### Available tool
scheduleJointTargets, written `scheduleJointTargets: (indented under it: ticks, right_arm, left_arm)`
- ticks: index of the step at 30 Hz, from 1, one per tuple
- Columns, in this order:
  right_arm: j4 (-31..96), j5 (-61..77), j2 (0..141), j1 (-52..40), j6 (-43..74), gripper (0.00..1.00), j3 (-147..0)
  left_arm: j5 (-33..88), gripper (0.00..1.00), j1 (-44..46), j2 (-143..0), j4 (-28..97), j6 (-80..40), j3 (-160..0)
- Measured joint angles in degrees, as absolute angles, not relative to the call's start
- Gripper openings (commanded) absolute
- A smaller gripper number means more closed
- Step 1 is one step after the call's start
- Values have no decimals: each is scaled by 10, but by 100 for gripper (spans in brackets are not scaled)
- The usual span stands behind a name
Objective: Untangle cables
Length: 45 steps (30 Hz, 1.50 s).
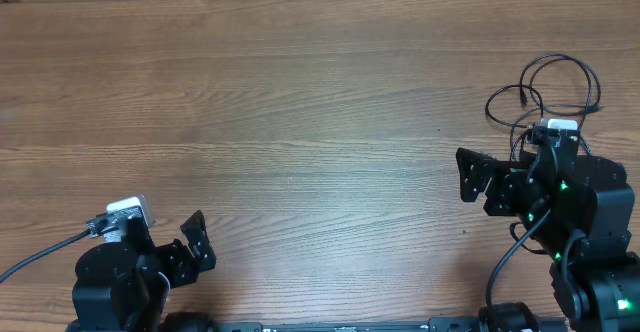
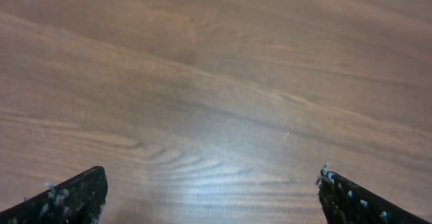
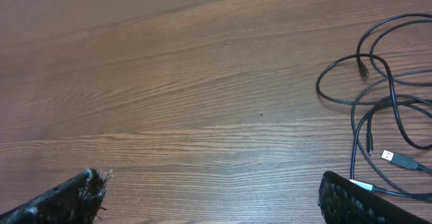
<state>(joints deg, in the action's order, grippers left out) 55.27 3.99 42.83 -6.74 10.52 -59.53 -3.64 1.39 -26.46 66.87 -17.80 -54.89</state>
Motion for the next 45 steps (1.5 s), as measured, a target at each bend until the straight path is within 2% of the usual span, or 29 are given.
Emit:
scheduleJointTargets:
  ticks: [7, 20, 26, 31, 37, 41, 45]
  right_arm:
    - [553, 39, 430, -67, 105, 100, -595]
    - [550, -13, 383, -67, 91, 100, -584]
    - [384, -26, 291, -67, 90, 100, -494]
    - [157, -32, 180, -64, 89, 100, -315]
    - [-36, -32, 83, -64, 90, 100, -161]
    - [-125, -34, 45, -63, 89, 100, -83]
    - [-159, -34, 18, -54, 89, 100, -37]
  left_arm:
    - [-36, 100, 14, -265, 716, -178, -548]
    - [-36, 100, 14, -265, 718, -178, -548]
    - [-36, 99, 14, -265, 718, -178, -547]
    - [-36, 100, 14, -265, 719, -178, -547]
    - [-36, 100, 14, -265, 720, -178, -546]
    - [-36, 100, 14, -265, 720, -178, -546]
    - [-36, 100, 14, -265, 720, -178, -546]
